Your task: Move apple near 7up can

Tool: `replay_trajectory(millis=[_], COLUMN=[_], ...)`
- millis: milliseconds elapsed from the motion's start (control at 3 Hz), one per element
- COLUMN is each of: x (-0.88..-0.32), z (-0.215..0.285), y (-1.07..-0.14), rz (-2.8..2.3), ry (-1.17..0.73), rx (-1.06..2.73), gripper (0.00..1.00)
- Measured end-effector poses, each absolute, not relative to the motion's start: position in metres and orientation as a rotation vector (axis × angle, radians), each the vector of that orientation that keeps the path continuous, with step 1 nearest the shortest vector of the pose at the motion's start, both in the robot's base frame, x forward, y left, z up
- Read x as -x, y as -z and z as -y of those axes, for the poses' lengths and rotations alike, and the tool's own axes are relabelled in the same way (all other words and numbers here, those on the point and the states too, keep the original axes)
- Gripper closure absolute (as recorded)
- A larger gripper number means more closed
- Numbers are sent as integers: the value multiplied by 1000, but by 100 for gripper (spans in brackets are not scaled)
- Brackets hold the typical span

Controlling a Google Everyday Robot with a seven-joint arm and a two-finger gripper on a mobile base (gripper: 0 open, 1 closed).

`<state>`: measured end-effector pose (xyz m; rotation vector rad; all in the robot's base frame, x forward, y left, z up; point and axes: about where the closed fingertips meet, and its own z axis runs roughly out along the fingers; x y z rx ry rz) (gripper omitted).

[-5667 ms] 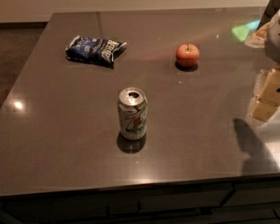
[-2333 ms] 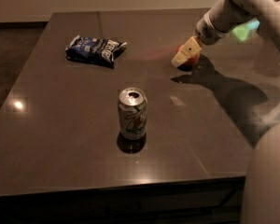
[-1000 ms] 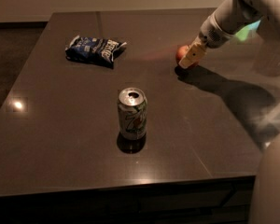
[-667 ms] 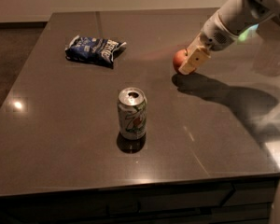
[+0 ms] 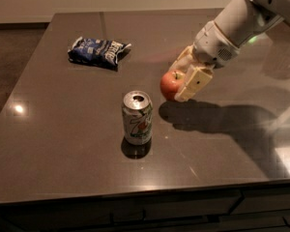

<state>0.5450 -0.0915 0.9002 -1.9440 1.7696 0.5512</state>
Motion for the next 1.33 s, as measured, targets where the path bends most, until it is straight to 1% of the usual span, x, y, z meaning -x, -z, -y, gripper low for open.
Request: replay_trajectory(millis=[333, 667, 1333], x=[-520, -504, -495], z=[70, 54, 41], y=[-895, -884, -854], rz=[-1675, -1634, -1656], ry=[-591, -565, -546], rx=[2036, 2110, 2204], gripper=[100, 82, 20])
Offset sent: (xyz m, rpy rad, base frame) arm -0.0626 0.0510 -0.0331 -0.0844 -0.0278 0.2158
